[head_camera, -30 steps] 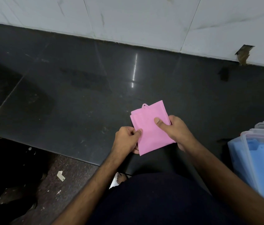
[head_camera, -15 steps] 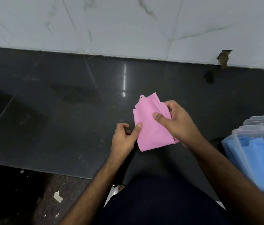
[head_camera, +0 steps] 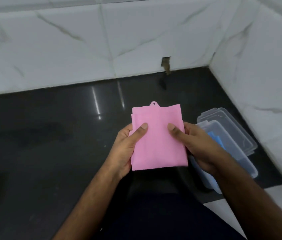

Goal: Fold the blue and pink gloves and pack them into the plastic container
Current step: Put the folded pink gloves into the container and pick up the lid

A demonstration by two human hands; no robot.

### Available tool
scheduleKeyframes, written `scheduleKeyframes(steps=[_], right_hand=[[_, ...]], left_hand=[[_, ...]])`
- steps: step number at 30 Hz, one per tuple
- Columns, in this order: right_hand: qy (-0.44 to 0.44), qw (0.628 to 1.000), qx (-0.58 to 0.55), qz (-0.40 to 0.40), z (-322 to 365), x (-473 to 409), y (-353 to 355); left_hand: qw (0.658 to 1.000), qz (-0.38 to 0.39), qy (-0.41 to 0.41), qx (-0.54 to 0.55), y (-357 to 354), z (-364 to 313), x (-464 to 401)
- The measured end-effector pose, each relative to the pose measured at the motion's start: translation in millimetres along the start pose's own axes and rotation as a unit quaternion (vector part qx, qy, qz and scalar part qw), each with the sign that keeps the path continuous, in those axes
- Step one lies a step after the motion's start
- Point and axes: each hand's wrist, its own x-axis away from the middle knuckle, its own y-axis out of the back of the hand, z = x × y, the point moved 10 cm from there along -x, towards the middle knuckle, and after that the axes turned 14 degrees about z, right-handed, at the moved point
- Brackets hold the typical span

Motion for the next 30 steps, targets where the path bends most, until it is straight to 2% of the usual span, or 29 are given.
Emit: scheduleKeyframes(steps=[4, 7, 10, 13, 15, 18, 21, 25, 27, 30], right_hand=[[-0.002, 0.999, -0.033, -0.004, -1, 34, 47], [0.022, 0.996, 0.01, -0.086, 5, 56, 91], [0.04, 0.977, 0.127, -0.164, 16, 78, 129], [0.005, 0.929, 0.273, -0.251, 23, 99, 163], [-0.004, 0.904, 0.322, -0.282, 29, 110, 175], [0.012, 0.881, 0.375, -0.289, 40, 121, 175], [0.033, 0.865, 0.418, -0.275, 47, 121, 162], [-0.003, 0.891, 0.392, -0.229, 30, 102, 156], [-0.038, 0.91, 0.359, -0.204, 13, 91, 160], [-0.093, 0.906, 0.365, -0.191, -11, 80, 169]], left_hand=[[0.997, 0.057, 0.022, -0.049, -58, 3, -33], [0.993, 0.089, 0.028, -0.071, -94, 14, -54], [0.989, 0.104, 0.038, -0.102, -122, 31, -68], [0.981, 0.132, 0.068, -0.128, -148, 53, -73], [0.976, 0.153, 0.084, -0.135, -159, 66, -72], [0.971, 0.166, 0.105, -0.135, -164, 79, -70], [0.976, 0.156, 0.127, -0.083, -159, 84, -68], [0.985, 0.1, 0.141, -0.01, -141, 81, -70], [0.982, 0.101, 0.157, -0.025, -139, 84, -70], [0.98, 0.089, 0.169, -0.064, -134, 89, -71]])
